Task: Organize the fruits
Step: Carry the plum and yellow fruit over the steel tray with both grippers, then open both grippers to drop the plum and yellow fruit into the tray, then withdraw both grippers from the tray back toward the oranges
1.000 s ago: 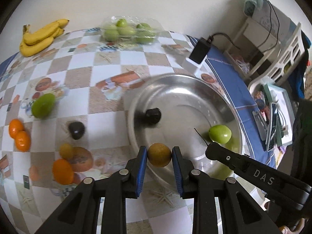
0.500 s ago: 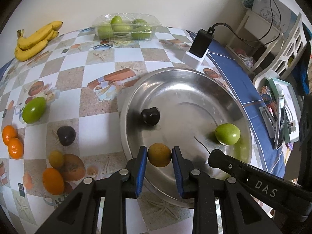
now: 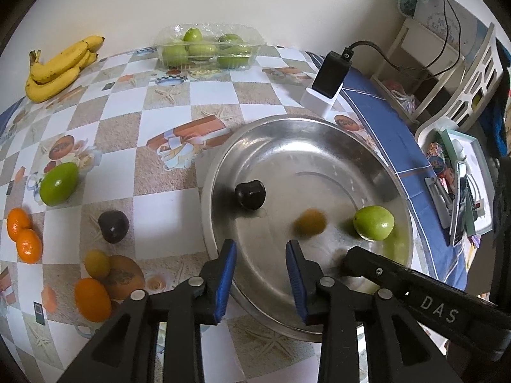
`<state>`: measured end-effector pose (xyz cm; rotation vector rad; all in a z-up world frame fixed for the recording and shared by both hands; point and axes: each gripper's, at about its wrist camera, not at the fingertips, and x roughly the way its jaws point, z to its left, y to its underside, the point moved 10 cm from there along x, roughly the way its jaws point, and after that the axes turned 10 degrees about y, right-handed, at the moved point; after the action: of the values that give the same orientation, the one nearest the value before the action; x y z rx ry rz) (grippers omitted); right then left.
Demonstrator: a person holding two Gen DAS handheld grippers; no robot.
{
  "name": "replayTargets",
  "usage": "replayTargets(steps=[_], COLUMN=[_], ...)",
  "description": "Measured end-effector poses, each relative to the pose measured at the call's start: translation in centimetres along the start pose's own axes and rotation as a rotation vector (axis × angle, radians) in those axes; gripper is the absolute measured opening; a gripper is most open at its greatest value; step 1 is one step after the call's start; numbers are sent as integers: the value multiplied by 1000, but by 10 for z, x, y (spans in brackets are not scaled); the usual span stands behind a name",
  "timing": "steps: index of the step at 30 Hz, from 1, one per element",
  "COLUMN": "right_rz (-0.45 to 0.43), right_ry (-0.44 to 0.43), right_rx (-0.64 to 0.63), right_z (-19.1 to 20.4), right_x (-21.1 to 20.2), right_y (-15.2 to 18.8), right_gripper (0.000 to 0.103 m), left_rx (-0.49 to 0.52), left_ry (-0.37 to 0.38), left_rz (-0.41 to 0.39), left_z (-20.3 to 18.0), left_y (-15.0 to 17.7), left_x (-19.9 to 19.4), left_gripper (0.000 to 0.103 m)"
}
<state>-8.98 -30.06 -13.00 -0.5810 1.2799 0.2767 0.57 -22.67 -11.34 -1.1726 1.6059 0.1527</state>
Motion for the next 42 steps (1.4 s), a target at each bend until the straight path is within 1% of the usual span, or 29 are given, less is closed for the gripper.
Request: replayTargets(steps=[5, 8, 9, 11, 14, 15, 16, 17, 18, 20, 21, 22, 25, 27, 28, 29, 31, 33, 34, 35, 36, 39, 42], right_rz=[-35, -44, -44, -42, -35, -33, -28, -26, -25, -28, -29, -28, -22, -21, -22, -23, -27, -34, -39, -45, -46, -49, -49], right_ry=[-10, -12, -11, -7, -1, 3, 10, 20, 29, 51, 59, 66, 76, 87, 96, 104, 110, 111, 113, 121, 128, 128, 123], right_rx=[15, 12, 9, 4, -7, -13, -23, -32, -42, -65, -73, -80, -90, -95, -98, -100, -103, -108, -113, -119, -123, -135, -141], right_z=[-2, 0, 0, 1, 2, 2, 2, 3, 3, 5, 6, 6, 7, 6, 5, 4, 4, 4, 5, 5, 5, 8, 11], right_x=[-10, -12, -12, -11, -10, -9, -8, -7, -6, -5, -4, -3, -1, 1, 1, 2, 2, 1, 1, 1, 1, 2, 3], right_y=[-6, -7, -7, -7, -6, -5, -5, -4, -4, -4, -4, -4, -3, -3, -3, -3, -2, -3, -3, -3, -3, -3, -2], right_gripper=[40, 40, 40, 40, 40, 44, 50, 53, 57, 61, 64, 67, 71, 71, 74, 75, 86, 87, 90, 95, 103, 103, 103], left_rx=[-6, -29, -37, -49, -70, -81, -89, -97, -105, -122, -137, -149, -178, -191, -197, -203, -209, -213, -214, -213, -211, -210, -215], left_ry=[-14, -27, -29, -30, -59, -81, -104, -134, -164, -200, -214, -223, -253, -266, -270, -273, -277, -286, -293, -300, -305, -316, -312], left_rz=[-16, -23, -24, -28, -29, -24, -19, -14, -9, -1, 4, 5, 3, 0, -2, -3, -1, -4, -9, -17, -23, -22, -13], left_z=[2, 7, 9, 12, 19, 24, 28, 34, 40, 50, 56, 60, 74, 80, 83, 85, 88, 92, 93, 95, 96, 100, 103], left_y=[-5, -6, -7, -7, -7, -7, -6, -5, -4, -1, 1, 2, 5, 6, 6, 6, 6, 7, 7, 7, 7, 7, 9], left_x=[-9, -16, -18, -21, -25, -27, -28, -30, -31, -34, -34, -35, -37, -40, -40, -41, -41, -42, -42, -44, -45, -47, -46], left_gripper=[36, 46, 48, 49, 57, 62, 67, 70, 75, 77, 80, 85, 94, 99, 100, 101, 103, 103, 103, 103, 103, 103, 103])
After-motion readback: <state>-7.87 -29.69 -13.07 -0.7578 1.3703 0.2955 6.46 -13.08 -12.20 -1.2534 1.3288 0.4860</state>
